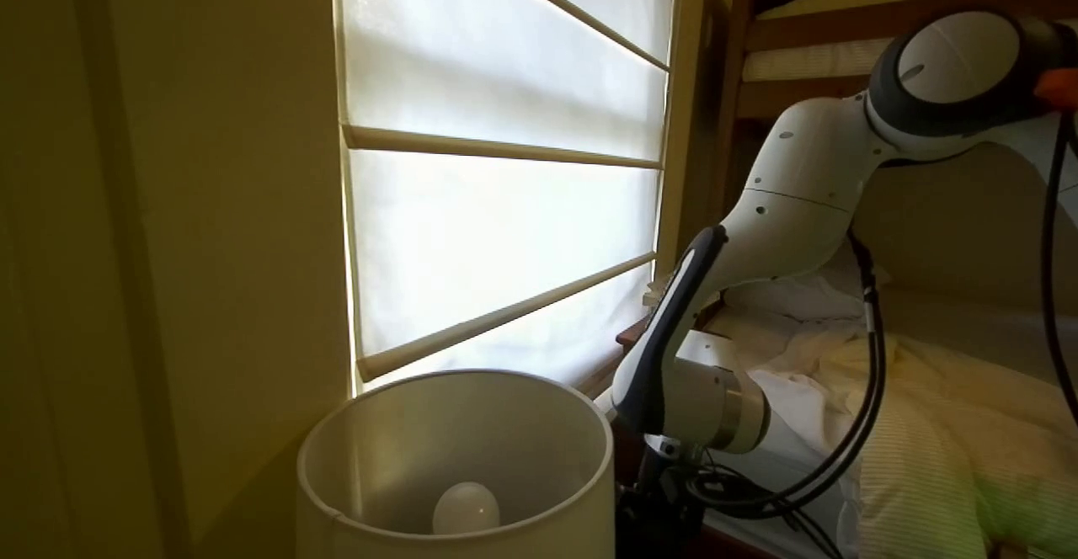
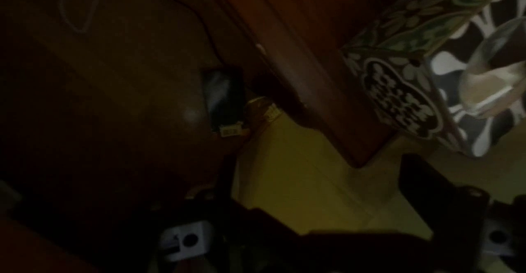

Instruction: Put the tissue dispenser on the table on the left

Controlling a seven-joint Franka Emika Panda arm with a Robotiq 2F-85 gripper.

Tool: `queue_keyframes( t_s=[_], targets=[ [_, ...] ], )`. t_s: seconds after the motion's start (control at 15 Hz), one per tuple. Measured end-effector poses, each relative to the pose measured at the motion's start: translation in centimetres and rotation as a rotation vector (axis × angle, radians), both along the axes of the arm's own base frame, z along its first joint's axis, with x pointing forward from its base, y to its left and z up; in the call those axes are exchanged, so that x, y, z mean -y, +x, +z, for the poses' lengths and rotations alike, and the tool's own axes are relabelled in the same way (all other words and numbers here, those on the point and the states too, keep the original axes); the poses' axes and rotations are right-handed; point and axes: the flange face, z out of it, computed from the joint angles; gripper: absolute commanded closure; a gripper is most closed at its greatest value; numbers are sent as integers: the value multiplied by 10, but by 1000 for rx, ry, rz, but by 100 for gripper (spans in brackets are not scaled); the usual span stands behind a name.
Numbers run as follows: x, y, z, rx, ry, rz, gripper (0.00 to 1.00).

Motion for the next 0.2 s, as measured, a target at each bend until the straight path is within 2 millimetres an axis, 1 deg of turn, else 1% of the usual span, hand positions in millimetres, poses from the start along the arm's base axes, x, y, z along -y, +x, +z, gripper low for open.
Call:
queue_keyframes(
  t_s=[0.2],
  targets=[
    [24,-50,1,-73,-111,-51,0]
  ],
)
